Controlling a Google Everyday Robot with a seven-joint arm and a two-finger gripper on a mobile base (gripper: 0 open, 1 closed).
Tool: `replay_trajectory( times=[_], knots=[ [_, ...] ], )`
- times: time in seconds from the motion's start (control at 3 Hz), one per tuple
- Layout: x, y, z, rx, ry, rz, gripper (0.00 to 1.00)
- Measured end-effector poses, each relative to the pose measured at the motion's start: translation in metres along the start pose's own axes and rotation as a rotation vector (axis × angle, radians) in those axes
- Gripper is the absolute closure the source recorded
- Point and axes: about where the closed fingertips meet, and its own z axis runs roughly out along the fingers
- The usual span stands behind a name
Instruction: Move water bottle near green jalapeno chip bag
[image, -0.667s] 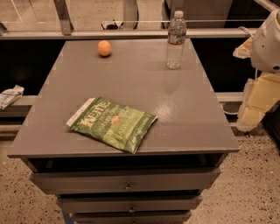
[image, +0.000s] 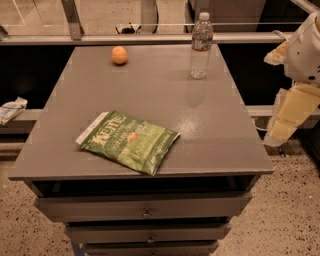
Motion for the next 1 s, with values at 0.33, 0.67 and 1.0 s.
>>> replay_trajectory(
  times=[0.33, 0.67, 1.0],
  knots=[
    [-0.014, -0.06, 0.028, 0.088, -0.164, 0.041, 0.0],
    [-0.028, -0.12, 0.048, 0.158, -0.297, 0.089, 0.0],
    [-0.066, -0.197, 0.074, 0.21, -0.498, 0.152, 0.0]
  ],
)
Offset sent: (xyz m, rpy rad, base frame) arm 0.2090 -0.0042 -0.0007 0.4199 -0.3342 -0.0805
